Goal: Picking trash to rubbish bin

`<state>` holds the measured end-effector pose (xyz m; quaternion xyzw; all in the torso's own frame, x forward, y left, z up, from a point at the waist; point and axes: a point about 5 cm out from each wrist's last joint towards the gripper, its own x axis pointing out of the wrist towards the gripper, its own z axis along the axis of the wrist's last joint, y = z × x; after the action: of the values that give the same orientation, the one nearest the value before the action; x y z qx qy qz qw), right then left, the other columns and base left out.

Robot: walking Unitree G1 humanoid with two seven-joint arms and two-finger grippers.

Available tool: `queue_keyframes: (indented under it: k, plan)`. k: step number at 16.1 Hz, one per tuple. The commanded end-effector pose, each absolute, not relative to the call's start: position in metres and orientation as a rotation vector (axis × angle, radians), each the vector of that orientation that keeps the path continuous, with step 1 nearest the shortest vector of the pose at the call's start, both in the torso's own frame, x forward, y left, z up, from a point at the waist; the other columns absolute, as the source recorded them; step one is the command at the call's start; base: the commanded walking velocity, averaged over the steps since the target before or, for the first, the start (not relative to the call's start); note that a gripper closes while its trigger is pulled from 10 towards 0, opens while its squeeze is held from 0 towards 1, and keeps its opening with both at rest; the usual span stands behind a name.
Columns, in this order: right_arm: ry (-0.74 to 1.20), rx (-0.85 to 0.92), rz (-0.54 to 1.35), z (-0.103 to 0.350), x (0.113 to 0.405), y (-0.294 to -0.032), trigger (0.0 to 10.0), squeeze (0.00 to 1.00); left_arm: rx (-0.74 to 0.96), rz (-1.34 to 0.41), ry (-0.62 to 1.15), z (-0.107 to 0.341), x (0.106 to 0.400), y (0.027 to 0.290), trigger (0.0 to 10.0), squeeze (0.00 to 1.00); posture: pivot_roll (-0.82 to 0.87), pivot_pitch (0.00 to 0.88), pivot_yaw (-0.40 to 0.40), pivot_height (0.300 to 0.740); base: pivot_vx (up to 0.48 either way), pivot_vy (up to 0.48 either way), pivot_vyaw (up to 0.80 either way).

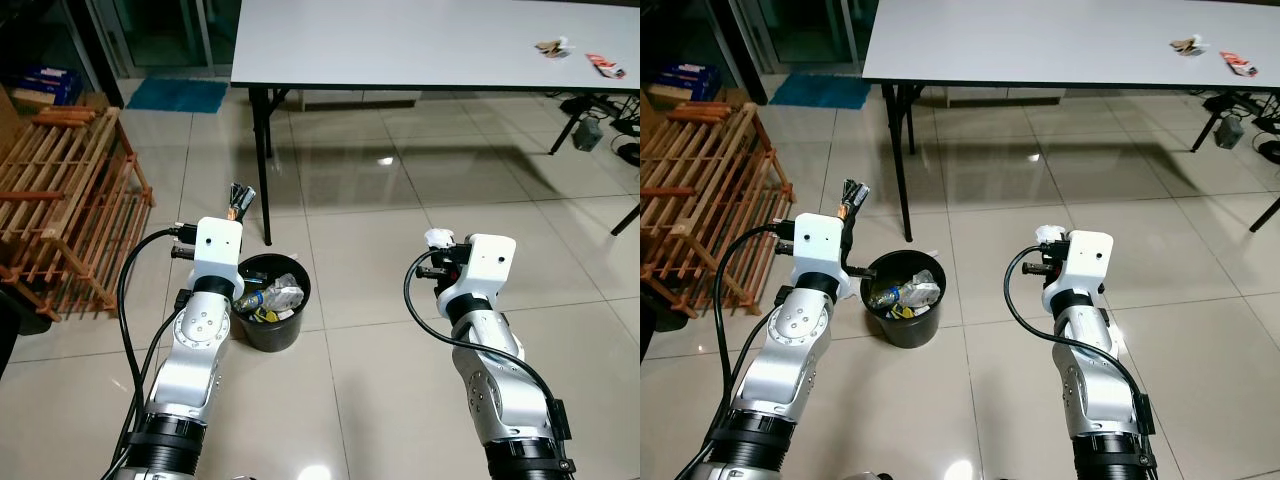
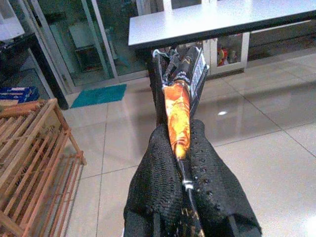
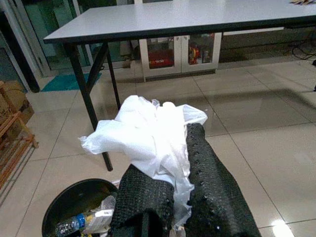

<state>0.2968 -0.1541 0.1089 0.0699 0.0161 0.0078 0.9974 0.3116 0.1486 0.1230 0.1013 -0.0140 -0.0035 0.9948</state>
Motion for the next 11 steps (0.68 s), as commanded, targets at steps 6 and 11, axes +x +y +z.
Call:
queue_keyframes:
  k: [6,11]
  plan:
    - [0.048,0.136,0.018,0.1076,0.2997,-0.1537,10.0,0.00,0.207,-0.016,-0.016,0.1221,0.3132,0.1490,10.0,0.00,-0.03,0.051,-0.020,0.740,0.403,0.000,0.00]
    - [0.048,0.134,0.030,0.1075,0.3008,-0.1517,10.0,0.00,0.219,-0.016,0.003,0.1189,0.3130,0.1486,10.0,0.00,-0.03,0.035,-0.018,0.740,0.456,0.000,0.00]
